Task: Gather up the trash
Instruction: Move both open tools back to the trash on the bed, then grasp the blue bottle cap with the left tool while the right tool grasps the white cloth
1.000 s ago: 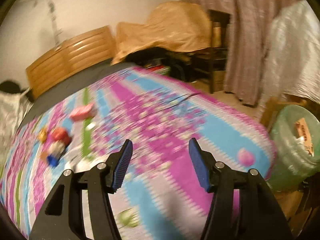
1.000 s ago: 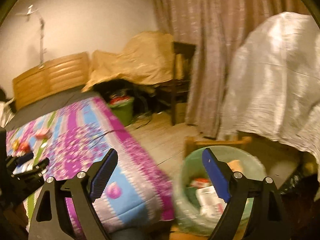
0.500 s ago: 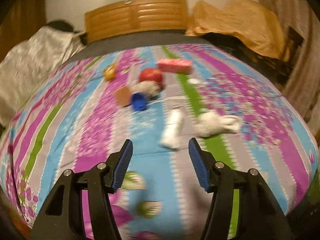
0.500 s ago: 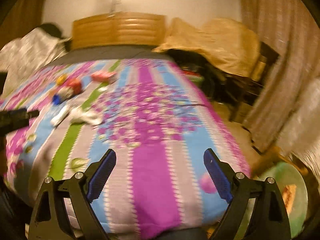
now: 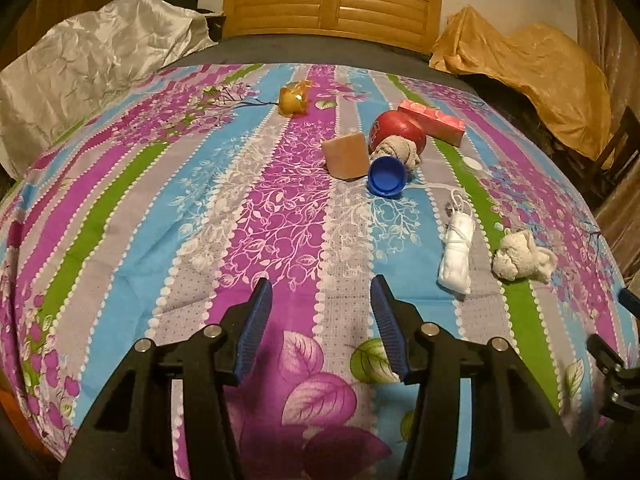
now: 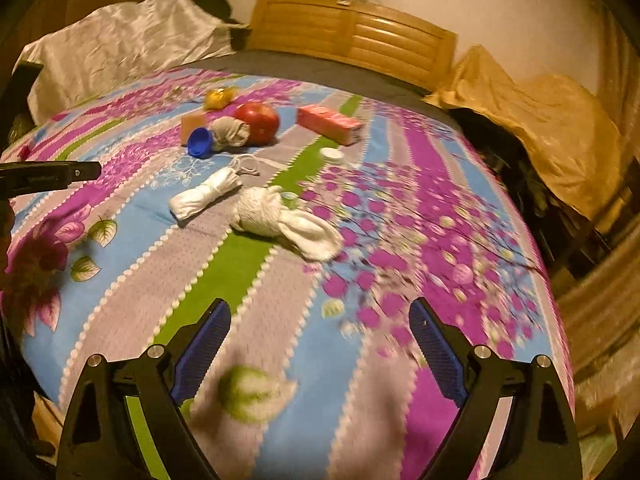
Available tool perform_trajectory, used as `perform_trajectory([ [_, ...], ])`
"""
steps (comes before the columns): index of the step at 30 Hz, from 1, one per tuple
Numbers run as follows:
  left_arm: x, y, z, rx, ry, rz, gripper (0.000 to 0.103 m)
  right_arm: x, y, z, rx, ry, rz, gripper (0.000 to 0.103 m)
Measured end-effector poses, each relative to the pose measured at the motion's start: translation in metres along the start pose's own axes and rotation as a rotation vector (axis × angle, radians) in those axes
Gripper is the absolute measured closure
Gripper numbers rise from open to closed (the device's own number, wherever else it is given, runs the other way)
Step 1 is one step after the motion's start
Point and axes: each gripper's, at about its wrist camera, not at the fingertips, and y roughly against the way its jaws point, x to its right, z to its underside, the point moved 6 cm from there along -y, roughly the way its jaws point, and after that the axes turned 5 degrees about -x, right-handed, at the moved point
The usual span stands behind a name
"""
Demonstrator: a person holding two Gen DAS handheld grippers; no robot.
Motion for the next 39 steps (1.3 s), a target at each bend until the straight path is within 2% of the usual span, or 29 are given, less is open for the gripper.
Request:
perform_trajectory([
  [5,0.01,-0.016,-0.015,0.005,-0.035,0.02,0.054,0.005,-0.03,-0.02,-0.012,0.012,-0.013,0.012],
  [15,0.043,-0.058,-0.06,0.023,-0.07,0.064,0.054,0.006,-0.089,-0.06,-0.023,0.087,-0.116,0.012],
  [24,0.066,-0.091,-0.088,0.022,-0.074,0.105,0.054,0.008,-0.1,-0.069,-0.021,0.043,-0.201,0.012],
  [28,0.068,-0.114,-0.095,-0.027,-0.053,0.117,0.054,0.001,-0.098,-0.071,-0.031,0.043,-0.293,0.012],
  [29,0.067,-0.117,-0.095,-0.036,-0.049,0.121,0.055,-0.004,-0.101,-0.07,-0.052,0.057,-0.325,0.012],
  [31,0.065,-0.124,-0.093,-0.054,-0.048,0.127,0.072,-0.01,-0.11,-0.068,-0.083,0.078,-0.321,0.012],
  [33,0.062,-0.123,-0.09,-0.055,-0.049,0.131,0.089,-0.016,-0.115,-0.064,-0.114,0.075,-0.355,0.025],
  [35,0.057,-0.117,-0.087,-0.046,-0.039,0.147,0.09,-0.019,-0.11,-0.062,-0.103,0.061,-0.376,0.05],
  [37,0.05,-0.108,-0.083,-0.03,-0.027,0.147,0.09,-0.024,-0.104,-0.058,-0.103,0.06,-0.387,0.066],
  [39,0.039,-0.094,-0.075,-0.016,-0.005,0.147,0.09,-0.027,-0.098,-0.052,-0.099,0.06,-0.378,0.069],
])
